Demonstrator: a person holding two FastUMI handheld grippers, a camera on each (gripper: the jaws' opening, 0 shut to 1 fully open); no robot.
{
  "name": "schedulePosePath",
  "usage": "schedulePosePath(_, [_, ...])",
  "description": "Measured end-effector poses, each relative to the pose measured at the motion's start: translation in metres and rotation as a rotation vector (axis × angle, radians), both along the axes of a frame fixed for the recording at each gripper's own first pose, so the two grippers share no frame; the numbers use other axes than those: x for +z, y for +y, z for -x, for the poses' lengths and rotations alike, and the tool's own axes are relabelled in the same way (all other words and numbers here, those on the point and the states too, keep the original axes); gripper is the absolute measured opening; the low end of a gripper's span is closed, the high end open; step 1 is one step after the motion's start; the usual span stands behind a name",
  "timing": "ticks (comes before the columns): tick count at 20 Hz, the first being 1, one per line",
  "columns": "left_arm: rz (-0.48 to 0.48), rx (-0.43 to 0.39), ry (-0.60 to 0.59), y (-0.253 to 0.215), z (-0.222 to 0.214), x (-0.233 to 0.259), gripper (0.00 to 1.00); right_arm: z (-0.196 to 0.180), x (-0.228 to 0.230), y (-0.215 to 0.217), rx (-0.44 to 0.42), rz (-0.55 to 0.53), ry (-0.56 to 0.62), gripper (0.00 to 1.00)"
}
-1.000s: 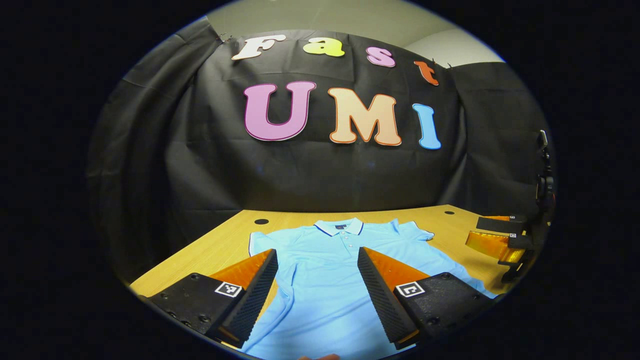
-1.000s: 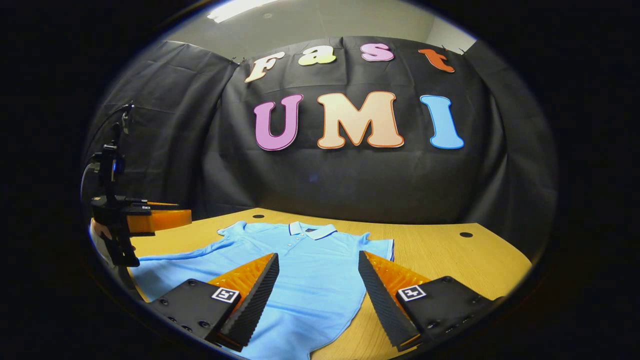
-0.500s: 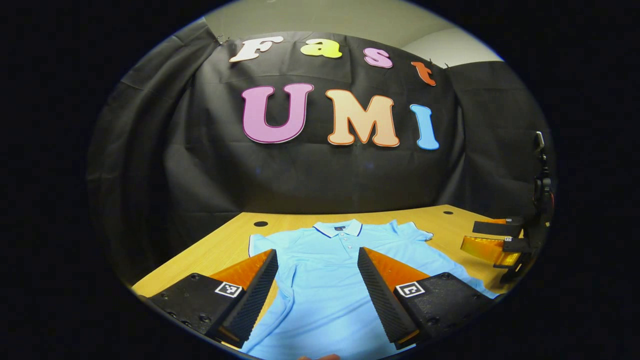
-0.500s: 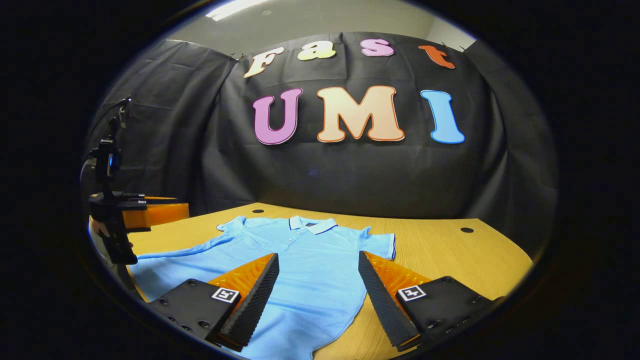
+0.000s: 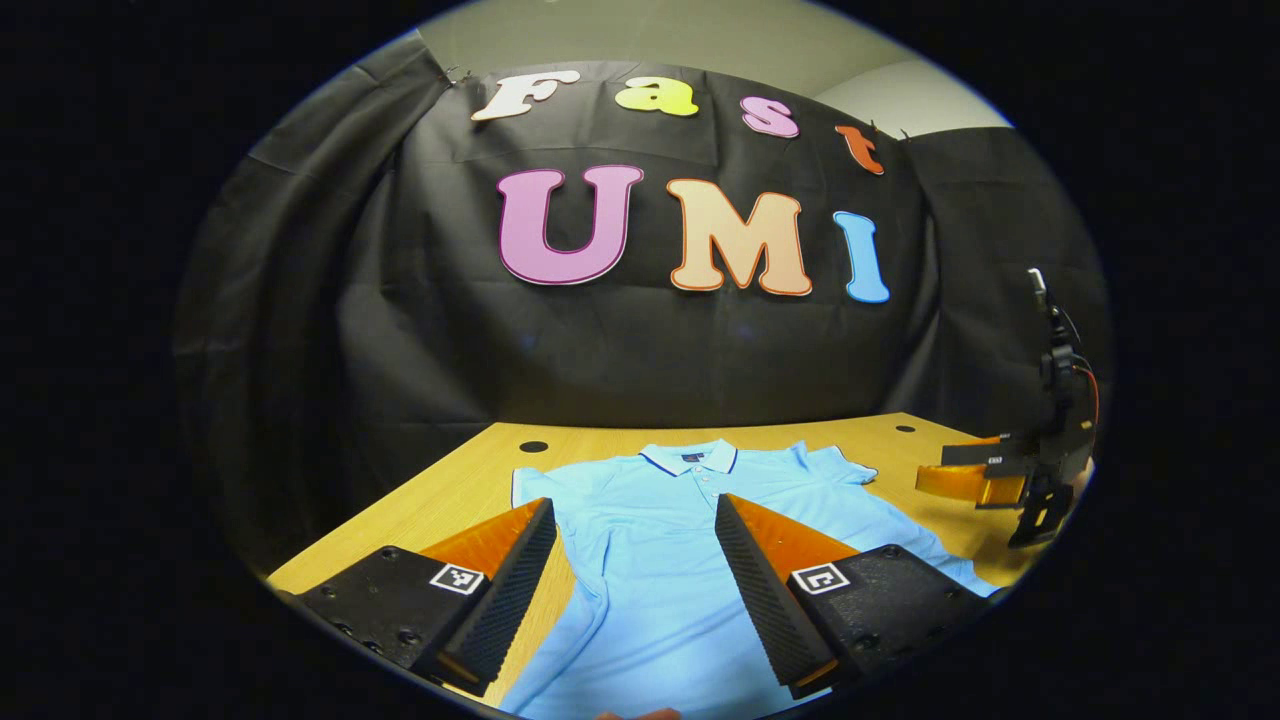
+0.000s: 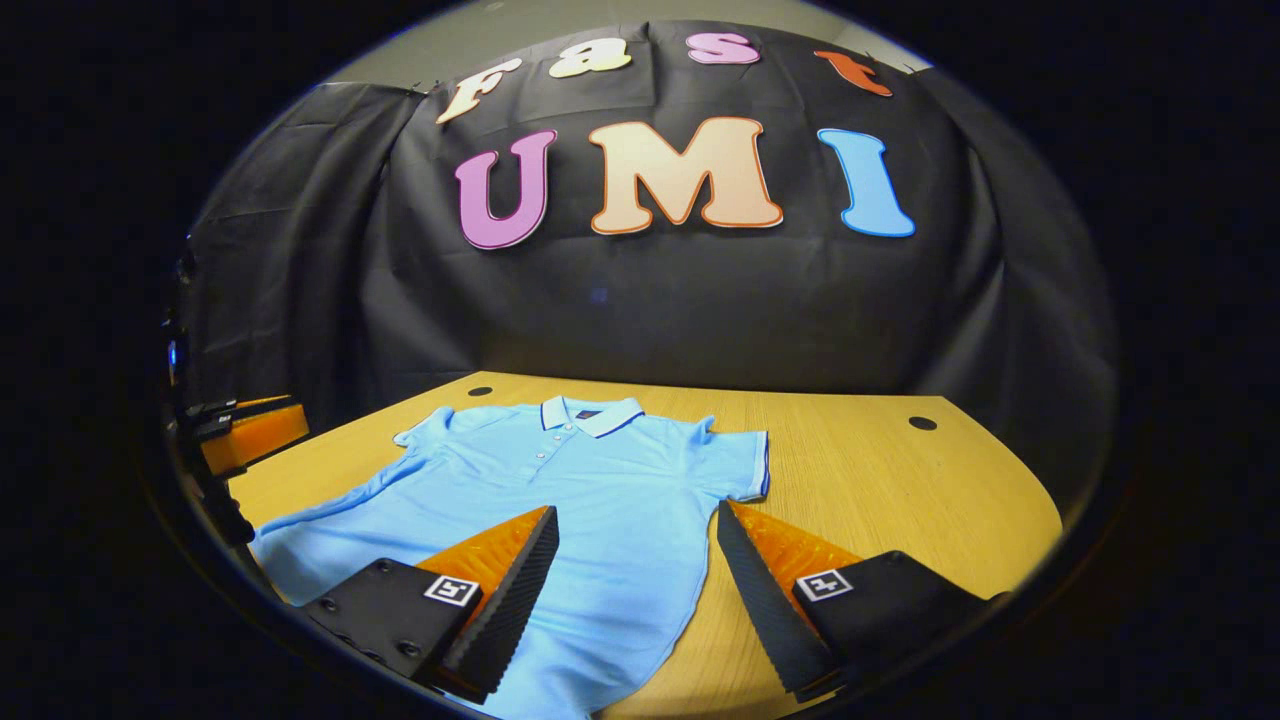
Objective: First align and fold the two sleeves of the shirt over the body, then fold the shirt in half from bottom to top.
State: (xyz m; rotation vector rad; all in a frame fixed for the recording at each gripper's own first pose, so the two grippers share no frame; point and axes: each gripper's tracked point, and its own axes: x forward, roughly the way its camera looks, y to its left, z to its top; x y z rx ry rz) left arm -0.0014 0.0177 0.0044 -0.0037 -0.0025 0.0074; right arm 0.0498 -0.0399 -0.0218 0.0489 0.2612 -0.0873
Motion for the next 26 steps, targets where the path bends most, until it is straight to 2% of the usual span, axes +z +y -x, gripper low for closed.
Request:
schedulePosePath(5, [0.015, -0.013, 0.008, -0.001, -0.001, -0.002, 0.95, -0.055, 0.003, -0.038, -0.039, -0.043, 0.128, 0.99])
schedulePosePath(10, [0.033, -0.022, 0.005, 0.000, -0.002, -0.002, 0.95, -0.113, -0.020, -0.082, -0.130, -0.107, 0.225, 0.98])
schedulePosePath(11, [0.035, -0.021, 0.006, 0.001, -0.003, -0.002, 0.95, -0.122, -0.028, -0.089, -0.146, -0.114, 0.245, 0.94])
schedulePosePath(12, [0.037, -0.018, 0.007, 0.003, -0.003, -0.002, 0.95, -0.130, -0.036, -0.095, -0.160, -0.122, 0.257, 0.98])
schedulePosePath(13, [0.039, -0.014, 0.011, 0.005, -0.004, -0.003, 0.95, -0.138, -0.044, -0.100, -0.175, -0.136, 0.266, 0.94])
schedulePosePath(17, [0.052, -0.017, 0.027, 0.005, -0.007, -0.010, 0.95, -0.153, -0.071, -0.120, -0.223, -0.168, 0.306, 0.98])
schedulePosePath(20, [0.054, -0.030, 0.026, 0.003, -0.008, -0.011, 0.95, -0.161, -0.084, -0.122, -0.229, -0.204, 0.317, 0.94])
schedulePosePath(22, [0.059, -0.031, 0.037, 0.003, -0.010, -0.014, 0.95, -0.165, -0.088, -0.120, -0.225, -0.233, 0.320, 0.97])
schedulePosePath(26, [0.067, -0.026, 0.047, 0.006, -0.011, -0.018, 0.95, -0.166, -0.095, -0.127, -0.235, -0.233, 0.325, 0.89])
